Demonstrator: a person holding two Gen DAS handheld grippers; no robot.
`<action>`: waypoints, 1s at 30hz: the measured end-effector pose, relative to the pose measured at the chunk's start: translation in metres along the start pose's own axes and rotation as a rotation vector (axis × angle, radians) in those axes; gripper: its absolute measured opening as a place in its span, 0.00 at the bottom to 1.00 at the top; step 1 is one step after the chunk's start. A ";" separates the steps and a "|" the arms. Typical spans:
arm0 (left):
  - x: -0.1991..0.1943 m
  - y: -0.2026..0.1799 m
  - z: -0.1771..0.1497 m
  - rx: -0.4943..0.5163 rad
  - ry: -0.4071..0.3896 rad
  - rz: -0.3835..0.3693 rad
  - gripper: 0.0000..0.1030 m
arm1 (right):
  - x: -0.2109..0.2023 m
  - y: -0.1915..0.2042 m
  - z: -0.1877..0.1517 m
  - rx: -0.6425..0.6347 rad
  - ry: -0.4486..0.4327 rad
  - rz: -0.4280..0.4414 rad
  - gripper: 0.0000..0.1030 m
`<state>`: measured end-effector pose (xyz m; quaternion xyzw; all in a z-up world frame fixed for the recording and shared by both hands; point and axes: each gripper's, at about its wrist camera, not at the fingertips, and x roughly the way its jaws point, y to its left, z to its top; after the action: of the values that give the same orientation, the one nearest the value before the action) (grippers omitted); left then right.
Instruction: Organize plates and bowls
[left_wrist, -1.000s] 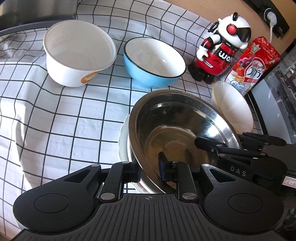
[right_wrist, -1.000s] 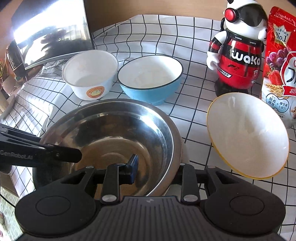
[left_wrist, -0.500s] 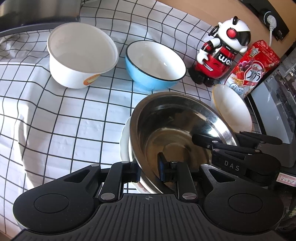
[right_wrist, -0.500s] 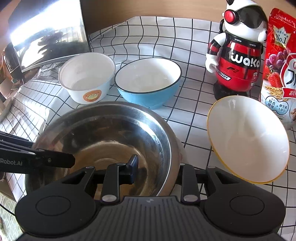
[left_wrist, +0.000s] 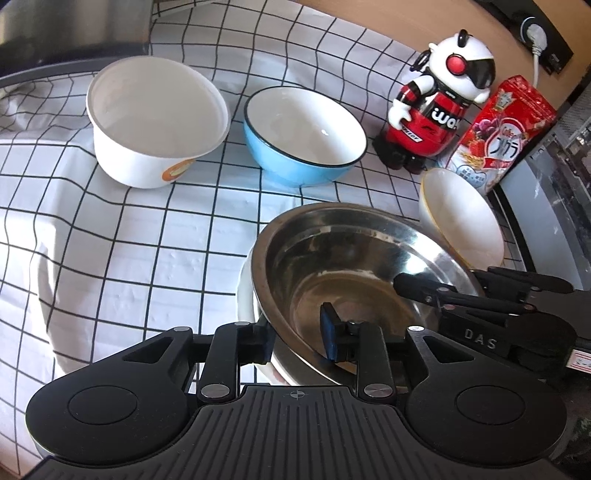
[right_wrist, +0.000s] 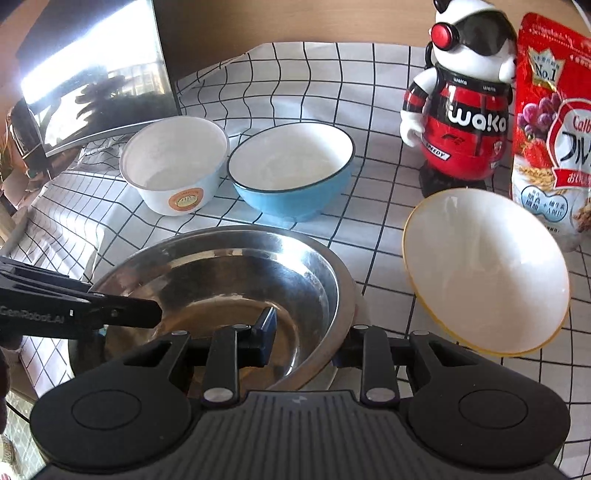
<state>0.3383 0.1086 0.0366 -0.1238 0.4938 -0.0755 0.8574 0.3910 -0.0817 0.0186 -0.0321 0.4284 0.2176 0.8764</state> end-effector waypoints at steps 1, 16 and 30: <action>-0.001 0.001 0.000 -0.002 -0.001 -0.003 0.29 | 0.000 0.001 0.000 -0.003 -0.002 0.001 0.27; -0.004 0.009 -0.001 -0.010 -0.018 0.058 0.25 | 0.001 0.003 -0.002 -0.038 0.017 -0.003 0.29; -0.021 0.030 0.001 -0.041 -0.059 -0.003 0.25 | -0.052 -0.005 -0.006 0.041 -0.088 -0.056 0.50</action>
<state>0.3284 0.1424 0.0460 -0.1440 0.4695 -0.0629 0.8689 0.3605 -0.1065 0.0540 -0.0165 0.3929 0.1852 0.9006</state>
